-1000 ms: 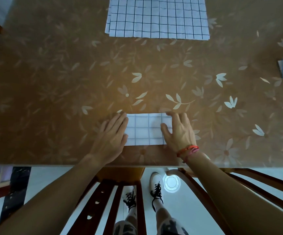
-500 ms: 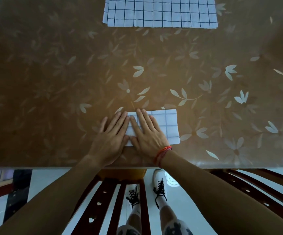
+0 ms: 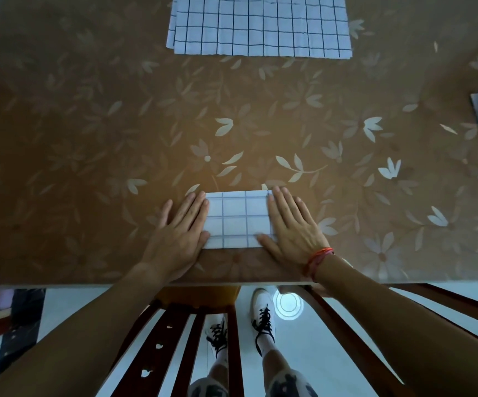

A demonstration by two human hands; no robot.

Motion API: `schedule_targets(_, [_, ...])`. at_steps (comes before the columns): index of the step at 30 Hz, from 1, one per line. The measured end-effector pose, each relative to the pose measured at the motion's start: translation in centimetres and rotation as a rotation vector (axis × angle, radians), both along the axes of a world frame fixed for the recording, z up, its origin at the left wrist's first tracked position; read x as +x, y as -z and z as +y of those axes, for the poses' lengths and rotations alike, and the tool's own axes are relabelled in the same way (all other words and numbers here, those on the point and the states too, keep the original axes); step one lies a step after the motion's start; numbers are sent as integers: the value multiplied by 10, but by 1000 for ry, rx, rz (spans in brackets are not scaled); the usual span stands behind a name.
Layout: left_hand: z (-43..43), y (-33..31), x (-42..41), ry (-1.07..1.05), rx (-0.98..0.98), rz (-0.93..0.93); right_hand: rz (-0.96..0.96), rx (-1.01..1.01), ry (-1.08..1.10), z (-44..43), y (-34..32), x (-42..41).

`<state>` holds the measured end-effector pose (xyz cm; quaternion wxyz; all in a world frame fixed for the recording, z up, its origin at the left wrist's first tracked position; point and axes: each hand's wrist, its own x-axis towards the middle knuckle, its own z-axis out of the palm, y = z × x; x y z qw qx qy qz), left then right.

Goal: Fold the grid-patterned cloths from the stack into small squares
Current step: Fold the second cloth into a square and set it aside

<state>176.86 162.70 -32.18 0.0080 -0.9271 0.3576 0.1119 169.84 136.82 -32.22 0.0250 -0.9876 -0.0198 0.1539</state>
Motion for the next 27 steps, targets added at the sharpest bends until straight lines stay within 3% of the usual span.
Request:
schedule_targets(8, [-14, -14, 8, -106, -122, 41, -106, 116, 31, 0, -23, 21])
schedule_targets(18, [-50, -22, 42, -319, -149, 159, 68, 151, 36, -12, -33, 74])
schedule_targets(27, [-57, -35, 49, -420, -237, 256, 86, 196, 54, -8, -29, 84])
